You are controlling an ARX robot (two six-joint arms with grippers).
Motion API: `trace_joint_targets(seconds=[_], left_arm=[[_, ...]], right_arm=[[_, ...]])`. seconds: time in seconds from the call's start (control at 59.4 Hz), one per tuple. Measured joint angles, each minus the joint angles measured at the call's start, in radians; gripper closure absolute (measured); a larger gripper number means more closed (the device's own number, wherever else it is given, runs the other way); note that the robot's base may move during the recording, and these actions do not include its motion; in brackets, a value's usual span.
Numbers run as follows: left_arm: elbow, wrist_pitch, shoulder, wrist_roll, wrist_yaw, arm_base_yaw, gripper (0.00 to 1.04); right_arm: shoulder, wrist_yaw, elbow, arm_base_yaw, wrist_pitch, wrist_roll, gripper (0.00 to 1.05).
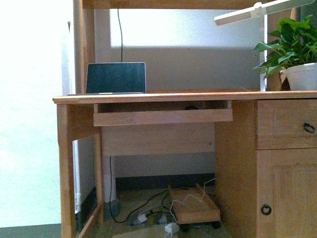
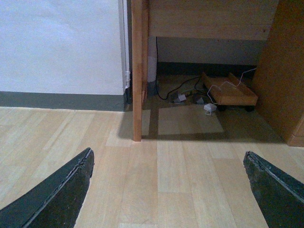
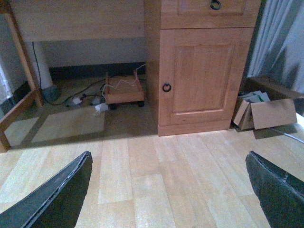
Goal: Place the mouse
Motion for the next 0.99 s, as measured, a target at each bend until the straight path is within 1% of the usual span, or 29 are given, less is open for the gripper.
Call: trace_joint_targets(seconds=[0.994], left_arm=[[0.000, 0.000, 0.000, 0.000, 0.000, 0.000, 0.08]], right_arm=[[0.000, 0.000, 0.000, 0.000, 0.000, 0.000, 0.07]])
